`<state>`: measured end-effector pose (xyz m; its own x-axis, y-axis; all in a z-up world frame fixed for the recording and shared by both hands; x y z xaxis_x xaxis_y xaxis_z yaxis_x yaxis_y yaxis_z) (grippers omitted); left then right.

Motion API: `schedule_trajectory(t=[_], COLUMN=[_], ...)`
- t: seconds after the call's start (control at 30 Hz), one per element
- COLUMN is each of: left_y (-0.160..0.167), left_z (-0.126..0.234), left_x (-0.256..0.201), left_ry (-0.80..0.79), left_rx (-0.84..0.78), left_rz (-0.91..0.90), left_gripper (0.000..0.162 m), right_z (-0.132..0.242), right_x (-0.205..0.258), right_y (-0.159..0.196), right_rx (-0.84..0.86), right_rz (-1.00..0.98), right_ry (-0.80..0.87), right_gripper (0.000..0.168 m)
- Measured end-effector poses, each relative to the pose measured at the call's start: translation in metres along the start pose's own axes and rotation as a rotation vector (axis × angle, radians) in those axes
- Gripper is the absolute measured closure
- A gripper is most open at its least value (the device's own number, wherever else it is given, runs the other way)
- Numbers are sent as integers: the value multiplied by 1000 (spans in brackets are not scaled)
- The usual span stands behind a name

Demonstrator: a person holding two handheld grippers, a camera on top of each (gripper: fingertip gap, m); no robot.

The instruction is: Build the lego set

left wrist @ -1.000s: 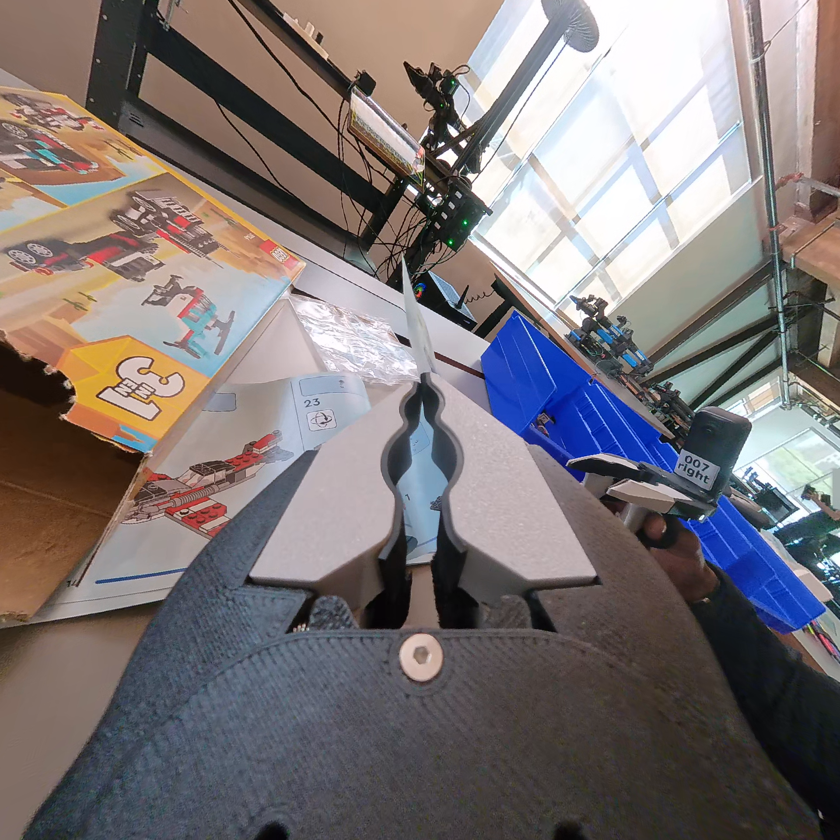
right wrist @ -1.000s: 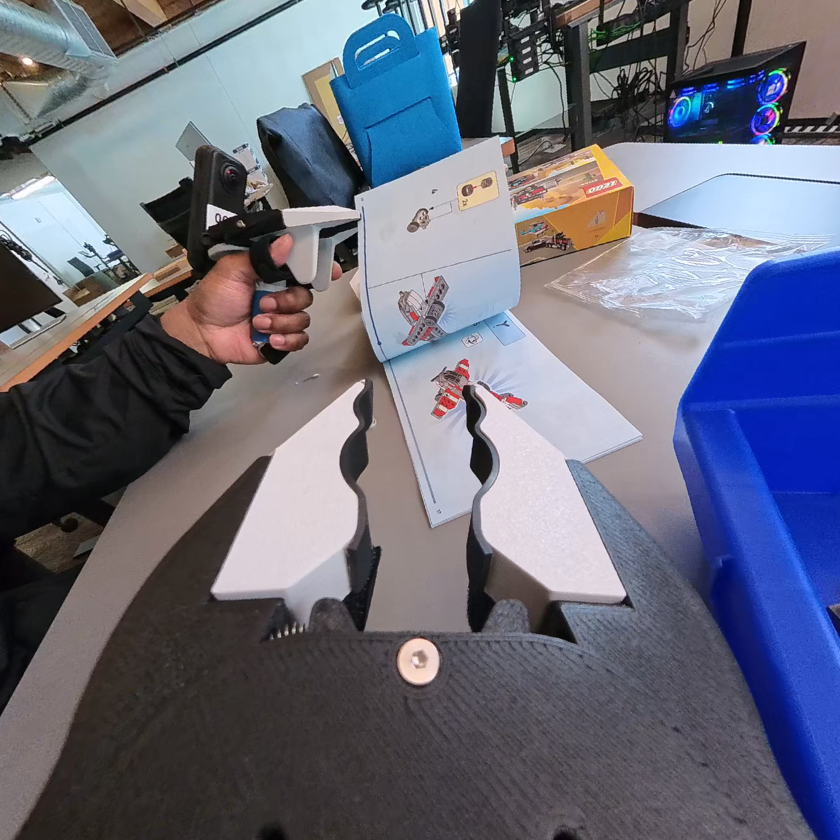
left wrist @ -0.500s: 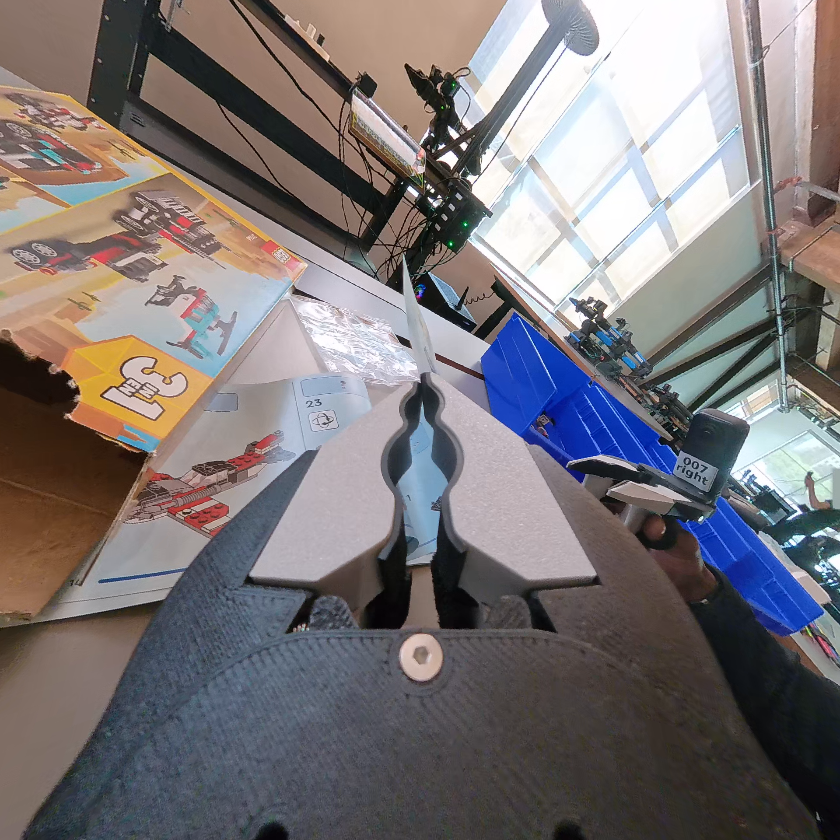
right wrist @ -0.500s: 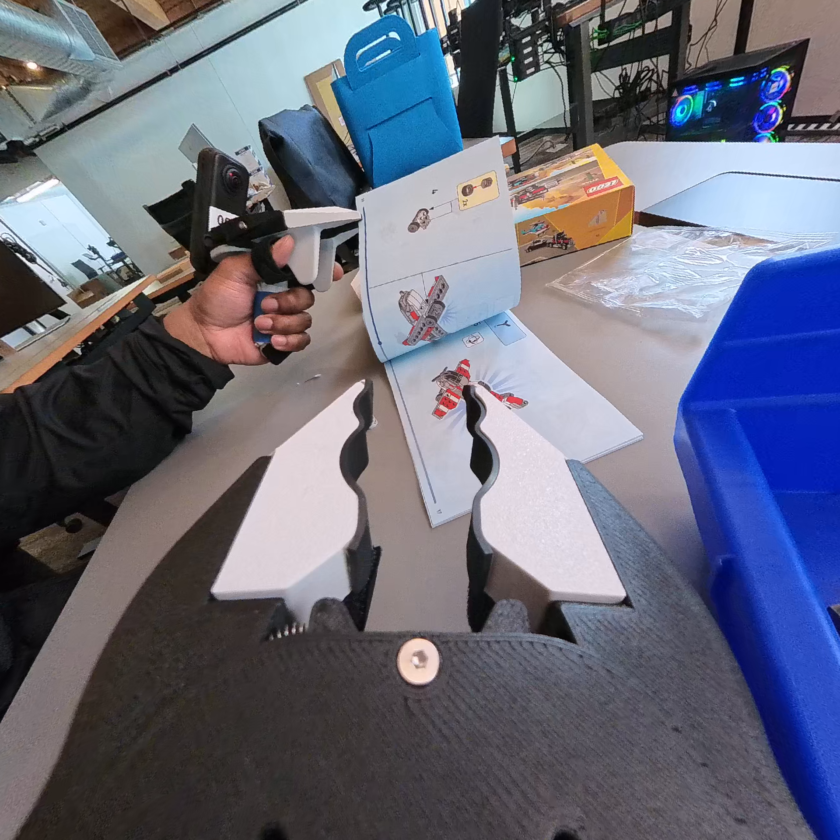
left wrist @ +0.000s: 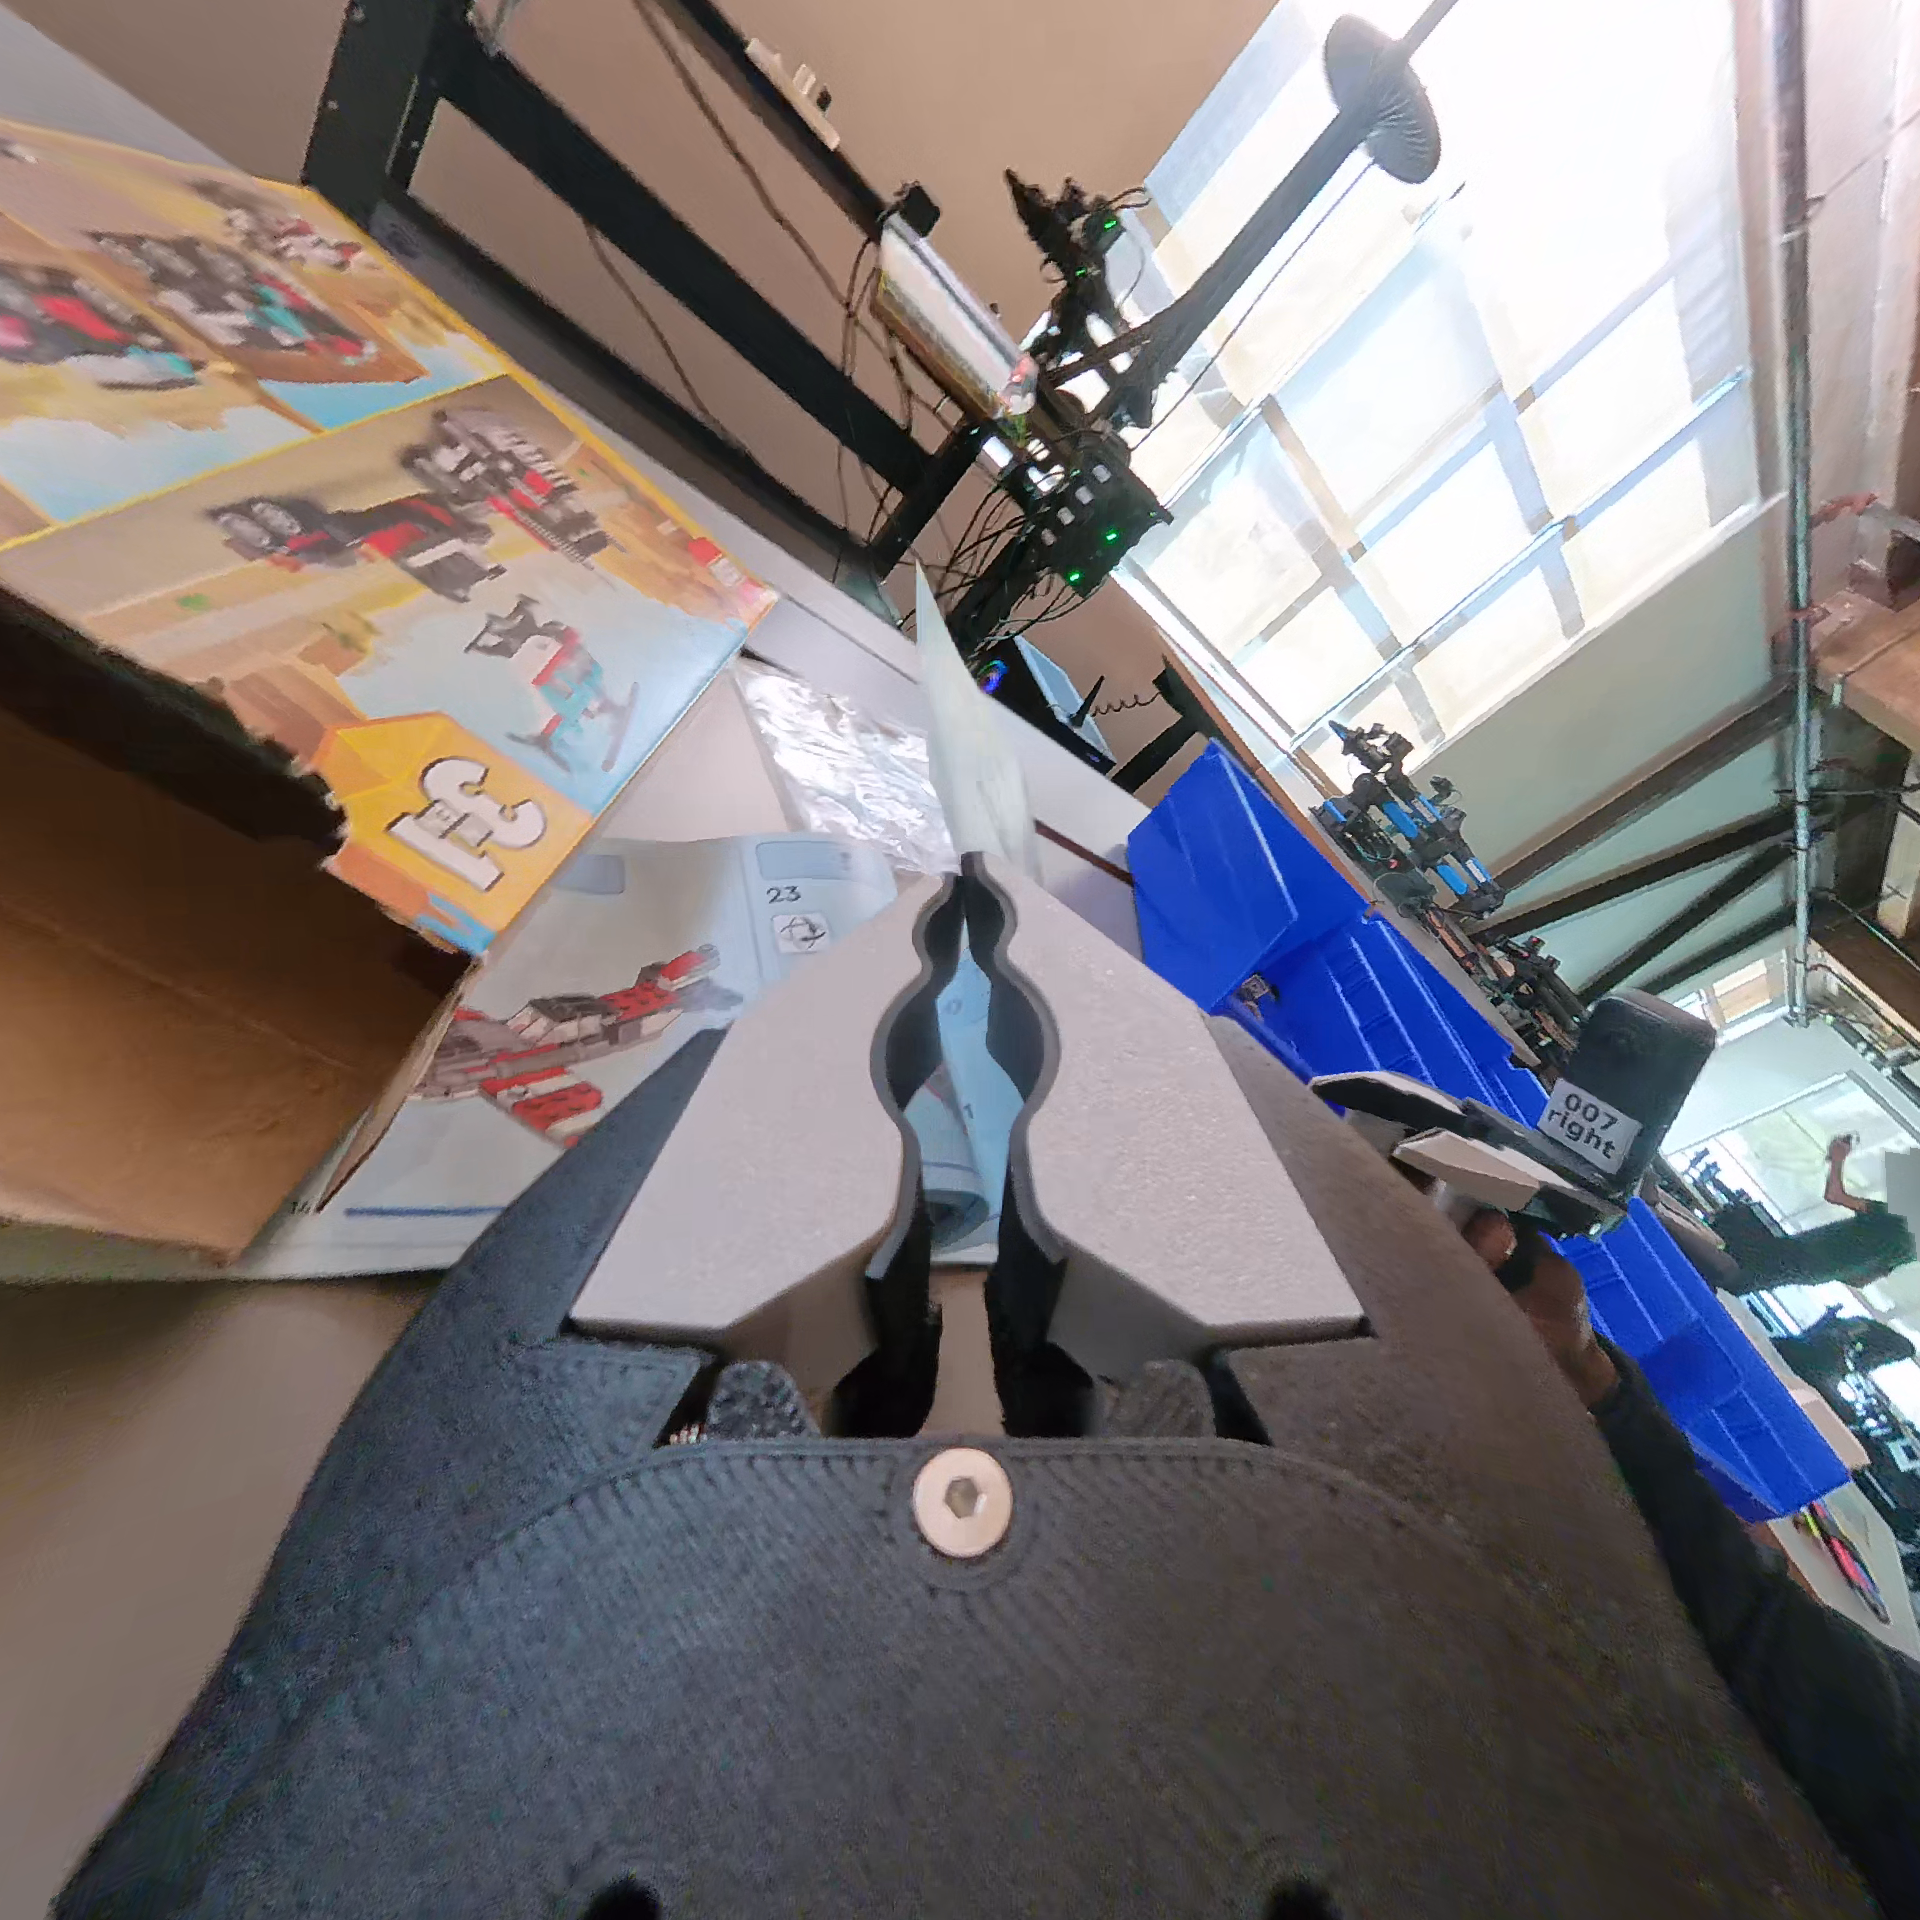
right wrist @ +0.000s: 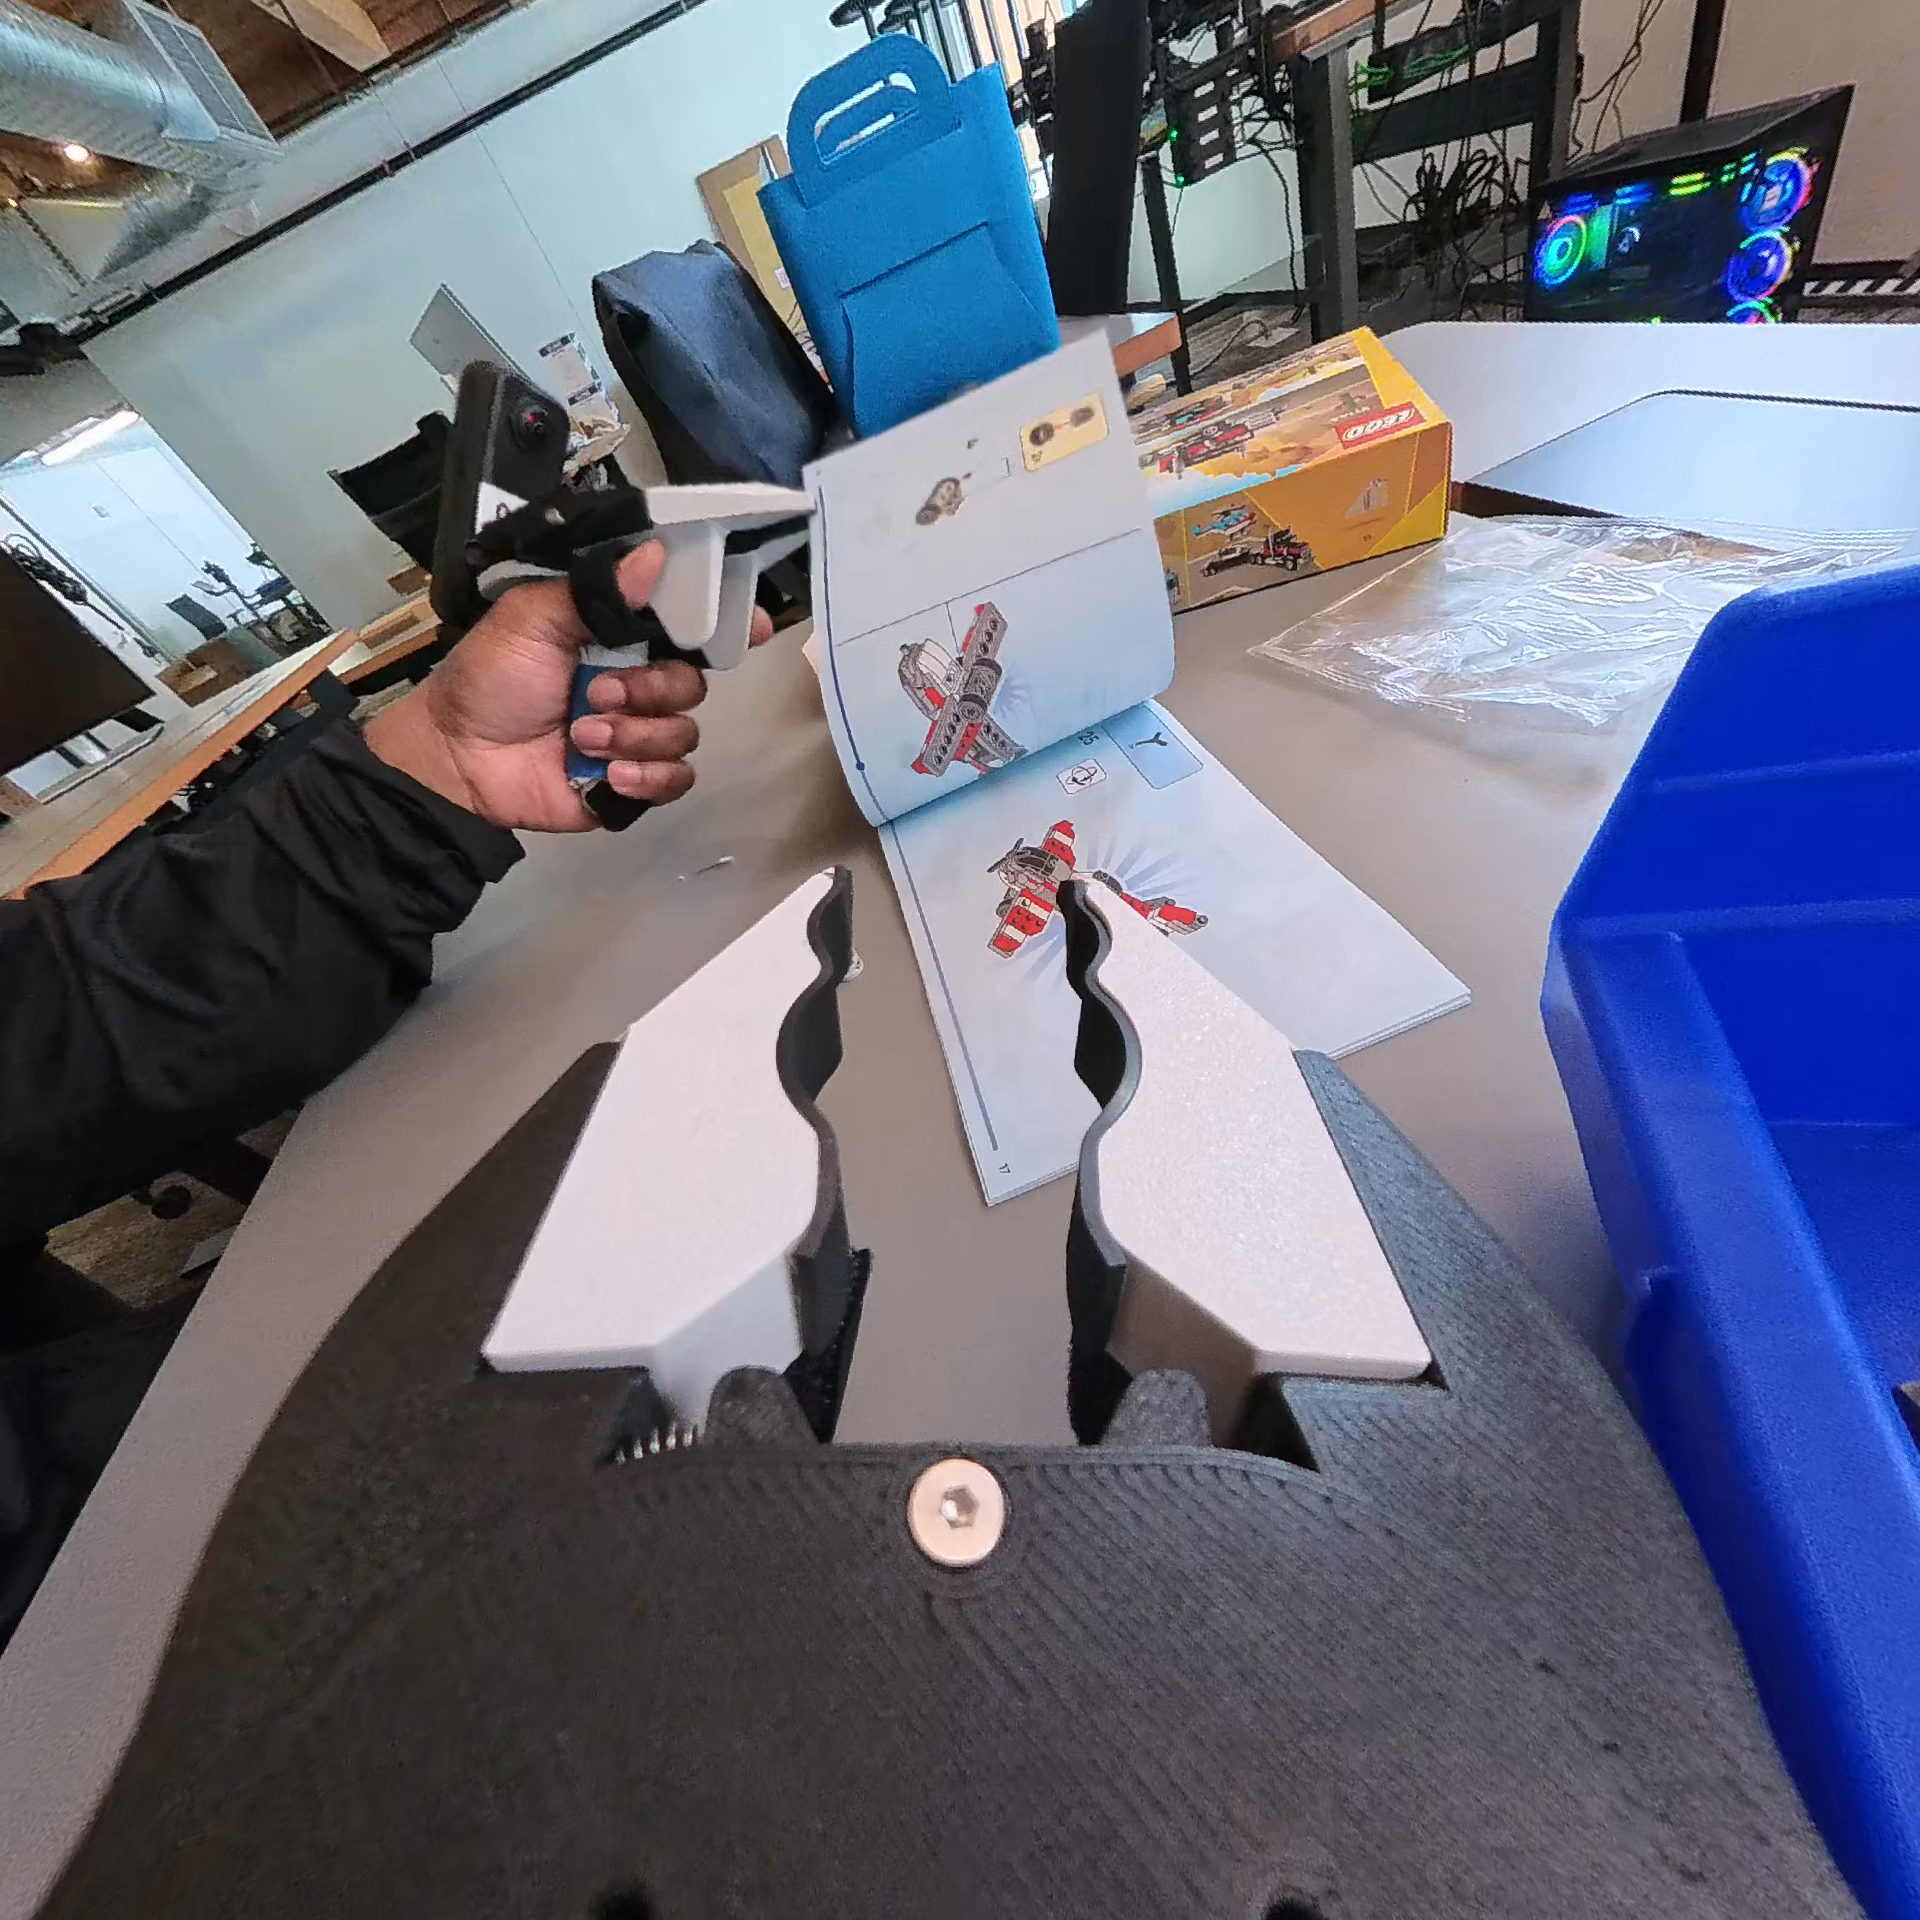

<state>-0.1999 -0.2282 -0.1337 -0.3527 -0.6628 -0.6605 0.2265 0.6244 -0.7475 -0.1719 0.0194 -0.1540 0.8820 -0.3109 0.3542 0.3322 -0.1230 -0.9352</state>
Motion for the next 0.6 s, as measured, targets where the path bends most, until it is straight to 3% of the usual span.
schedule_trajectory(t=[0.37,0.6], left_y=[38,41], left_z=[21,45], left_x=[31,53], left_ry=[-272,-362], left_rx=[192,161], left_rz=[143,211], left_gripper=[161,162], right_z=[0,0], right_x=[0,1], right_y=[0,0], right_rx=[0,4], right_rz=[2,3], right_ry=[-1,-3], right_gripper=[126,126])
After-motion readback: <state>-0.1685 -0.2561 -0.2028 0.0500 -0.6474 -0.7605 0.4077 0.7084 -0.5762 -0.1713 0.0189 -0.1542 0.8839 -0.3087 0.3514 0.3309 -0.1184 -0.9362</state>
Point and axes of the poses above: each gripper's, where its closed fingertips meet, z back along the fingers, y out of its underside, x = y × z across the jaws, the point moved 1 cm from there along z, back along the fingers, and after that the axes turned 10 degrees about -x, right-handed, at the moved point
